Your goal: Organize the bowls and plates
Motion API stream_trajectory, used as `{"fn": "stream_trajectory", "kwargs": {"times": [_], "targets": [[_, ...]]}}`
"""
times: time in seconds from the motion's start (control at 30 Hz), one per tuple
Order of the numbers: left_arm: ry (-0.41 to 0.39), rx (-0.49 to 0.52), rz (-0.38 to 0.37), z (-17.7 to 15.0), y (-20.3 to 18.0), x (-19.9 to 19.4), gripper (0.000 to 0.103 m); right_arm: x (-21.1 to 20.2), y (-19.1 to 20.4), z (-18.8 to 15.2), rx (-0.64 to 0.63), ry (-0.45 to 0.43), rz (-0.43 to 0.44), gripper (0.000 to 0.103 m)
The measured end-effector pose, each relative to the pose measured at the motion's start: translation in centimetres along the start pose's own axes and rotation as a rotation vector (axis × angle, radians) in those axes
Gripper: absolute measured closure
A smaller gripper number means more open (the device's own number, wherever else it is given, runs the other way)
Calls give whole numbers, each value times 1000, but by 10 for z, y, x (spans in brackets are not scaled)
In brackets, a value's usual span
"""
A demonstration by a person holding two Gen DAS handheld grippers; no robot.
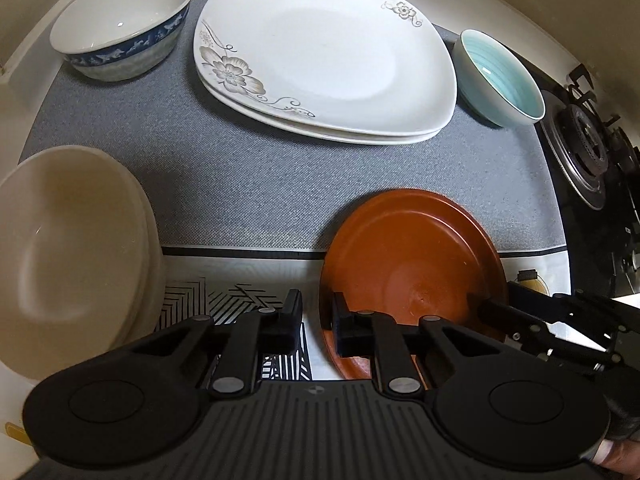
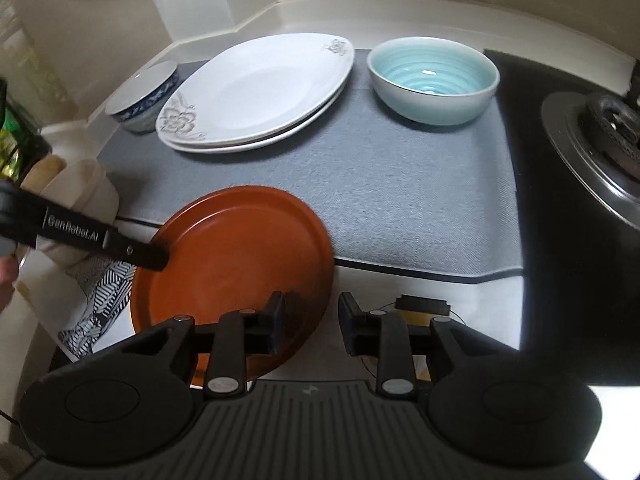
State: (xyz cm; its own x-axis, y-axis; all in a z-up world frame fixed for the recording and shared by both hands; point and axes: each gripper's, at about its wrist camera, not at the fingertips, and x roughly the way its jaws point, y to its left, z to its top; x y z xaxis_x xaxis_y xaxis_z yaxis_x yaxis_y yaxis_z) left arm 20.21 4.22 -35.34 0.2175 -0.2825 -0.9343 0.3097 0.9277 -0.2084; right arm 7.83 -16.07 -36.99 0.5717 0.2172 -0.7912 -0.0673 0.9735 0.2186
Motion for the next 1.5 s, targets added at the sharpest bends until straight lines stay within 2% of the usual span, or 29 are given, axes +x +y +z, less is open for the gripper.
{"fn": "stream_trajectory", "kwargs": {"times": [0.03, 0.1, 0.2, 0.27, 0.33, 0.4, 0.5, 0.57, 0.73, 0.83, 0.93, 1.07, 1.2, 1.33, 1.5], "targets": [[-2, 0, 1, 0, 0, 0, 86, -1, 2, -1, -13, -16, -14, 71], [-10, 5, 4, -2, -3, 0, 86, -2, 2, -1, -16, -40, 13, 71], [-17, 8, 0, -4, -2, 1, 86, 4, 1, 2, -19, 5, -41, 71], [-22, 9, -5, -5, -1, 0, 86, 4, 5, 1, -73, 5, -53, 74], [-26, 18, -6, -6, -2, 0, 88, 5, 12, 0, -138, 11, -46, 83], [-26, 29, 3, -8, -4, -1, 93, 4, 16, 0, -151, 16, -46, 84], [-49, 83, 37, -11, -14, -11, 93, 2, 16, 3, -133, 34, -41, 85], [-63, 92, 33, -9, -17, -22, 93, -4, 16, 7, -107, 36, -36, 86], [-122, 62, -16, 6, -13, -59, 93, -28, 16, 24, -45, 1, -17, 86], [-123, 14, -84, 20, -7, -77, 93, -39, 14, 39, 0, -15, -17, 86], [-189, 17, -128, 34, -6, -103, 93, -46, 11, 52, 56, -31, 15, 86], [-267, 63, -109, 47, -15, -127, 93, -54, 19, 65, 56, -60, 37, 86], [-304, 65, -85, 58, -15, -139, 93, -60, 29, 79, 50, -96, 33, 85], [-319, 47, -126, 71, -2, -142, 93, -66, 33, 92, 59, -126, 15, 85], [-273, 17, -172, 90, 24, -120, 93, -63, 42, 110, 65, -179, -43, 86]]}}
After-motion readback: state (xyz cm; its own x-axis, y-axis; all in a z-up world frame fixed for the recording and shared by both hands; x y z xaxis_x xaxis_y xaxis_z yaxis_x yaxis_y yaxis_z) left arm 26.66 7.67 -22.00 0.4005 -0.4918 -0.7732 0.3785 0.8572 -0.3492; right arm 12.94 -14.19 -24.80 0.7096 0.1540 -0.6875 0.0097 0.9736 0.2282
